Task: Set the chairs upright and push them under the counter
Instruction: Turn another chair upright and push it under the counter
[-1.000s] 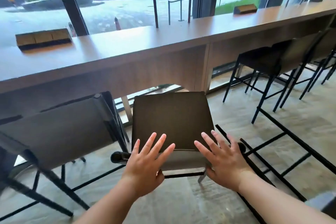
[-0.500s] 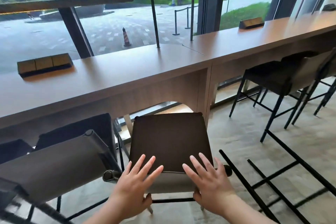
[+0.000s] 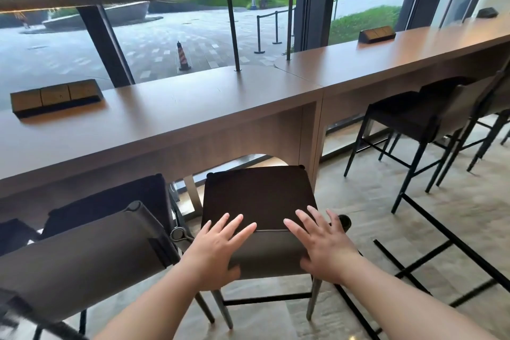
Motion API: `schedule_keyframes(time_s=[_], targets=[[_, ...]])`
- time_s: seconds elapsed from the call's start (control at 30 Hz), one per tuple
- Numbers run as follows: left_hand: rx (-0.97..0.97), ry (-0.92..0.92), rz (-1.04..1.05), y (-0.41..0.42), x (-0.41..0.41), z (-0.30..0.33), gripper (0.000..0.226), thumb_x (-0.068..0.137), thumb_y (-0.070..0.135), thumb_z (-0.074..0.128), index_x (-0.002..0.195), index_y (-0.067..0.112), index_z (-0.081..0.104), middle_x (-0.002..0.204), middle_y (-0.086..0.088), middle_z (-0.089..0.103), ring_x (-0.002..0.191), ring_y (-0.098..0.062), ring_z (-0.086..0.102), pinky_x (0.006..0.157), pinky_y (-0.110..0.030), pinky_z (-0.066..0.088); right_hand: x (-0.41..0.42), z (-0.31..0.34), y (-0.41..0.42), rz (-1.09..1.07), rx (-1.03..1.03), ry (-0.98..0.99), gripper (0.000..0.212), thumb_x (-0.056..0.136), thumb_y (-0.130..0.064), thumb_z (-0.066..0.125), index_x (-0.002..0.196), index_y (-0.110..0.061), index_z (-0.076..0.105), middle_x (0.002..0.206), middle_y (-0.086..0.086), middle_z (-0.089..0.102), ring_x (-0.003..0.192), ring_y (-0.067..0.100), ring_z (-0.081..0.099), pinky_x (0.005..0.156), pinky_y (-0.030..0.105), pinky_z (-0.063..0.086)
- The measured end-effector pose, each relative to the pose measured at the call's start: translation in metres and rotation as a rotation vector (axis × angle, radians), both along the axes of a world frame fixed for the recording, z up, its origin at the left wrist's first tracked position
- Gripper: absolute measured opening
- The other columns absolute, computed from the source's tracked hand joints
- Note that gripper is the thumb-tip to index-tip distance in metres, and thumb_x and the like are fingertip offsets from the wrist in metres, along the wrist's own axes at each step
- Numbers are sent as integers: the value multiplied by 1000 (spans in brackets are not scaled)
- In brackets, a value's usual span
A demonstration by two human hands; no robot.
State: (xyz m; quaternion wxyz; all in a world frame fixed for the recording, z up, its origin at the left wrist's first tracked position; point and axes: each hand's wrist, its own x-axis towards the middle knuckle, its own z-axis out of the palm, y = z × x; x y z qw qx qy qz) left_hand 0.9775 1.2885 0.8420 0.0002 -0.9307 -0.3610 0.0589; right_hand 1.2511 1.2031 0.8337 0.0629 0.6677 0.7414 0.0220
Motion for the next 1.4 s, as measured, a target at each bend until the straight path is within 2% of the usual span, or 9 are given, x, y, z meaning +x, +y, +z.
schedule_keyframes(time_s=[0.17,0.37,0.63,0.87,0.93,1.1,1.23,1.33,1.4], targets=[[-36,14,53,14,9,5,92,80,52,47,145,54,-18,166,3,5,151,-29,6,119,-52,11,1,7,13,-54,-52,1,85,86,-48,42,147,-39,-17,161,5,-1,147,28,-12,111,55,-16],[-84,56,81,30,12,15,91,84,49,50,146,52,-17,165,2,7,151,-29,3,119,-52,6,1,16,31,-78,-81,-1,86,85,-42,42,147,-38,-17,162,6,0,147,28,-12,113,55,-13],[-4,56,92,39,-3,12,93,86,39,49,151,40,-17,166,1,0,152,-26,-3,120,-42,3,6,14,33,-87,-87,-3,98,83,-35,42,132,-42,-42,160,3,-20,144,27,-25,112,53,-16],[160,55,188,47,-31,1,81,92,24,44,155,34,-5,162,-4,22,150,-28,11,119,-50,7,15,14,33,-184,-1,-85,78,91,-14,39,151,-31,-7,161,10,1,148,31,-5,117,50,1],[178,70,165,53,-40,0,83,91,11,44,155,34,-4,159,-8,30,149,-30,17,119,-50,11,20,14,35,-184,4,-137,77,90,-5,37,151,-28,-2,159,13,8,147,33,0,116,52,6],[216,87,117,60,-42,0,89,84,1,45,155,35,2,150,-11,41,144,-32,27,117,-51,19,28,9,39,-81,16,-229,73,89,-6,40,148,-26,2,154,13,17,145,33,10,112,58,10],[271,111,104,66,-40,4,80,80,0,46,150,30,25,120,-7,60,116,-29,50,101,-45,35,34,9,43,-75,51,-228,71,85,-7,45,142,-30,11,139,9,34,129,29,30,106,52,23],[302,123,128,70,-36,7,60,76,-2,49,131,22,47,94,-3,63,91,-28,54,81,-37,38,35,7,45,-90,49,-212,72,82,-5,47,140,-32,13,130,7,39,119,28,36,94,46,32],[316,134,150,70,-34,10,51,75,-3,48,121,19,52,88,-2,62,86,-28,54,77,-36,37,35,8,47,-116,46,-198,74,81,-2,47,140,-32,14,126,6,41,113,27,38,83,40,38]])
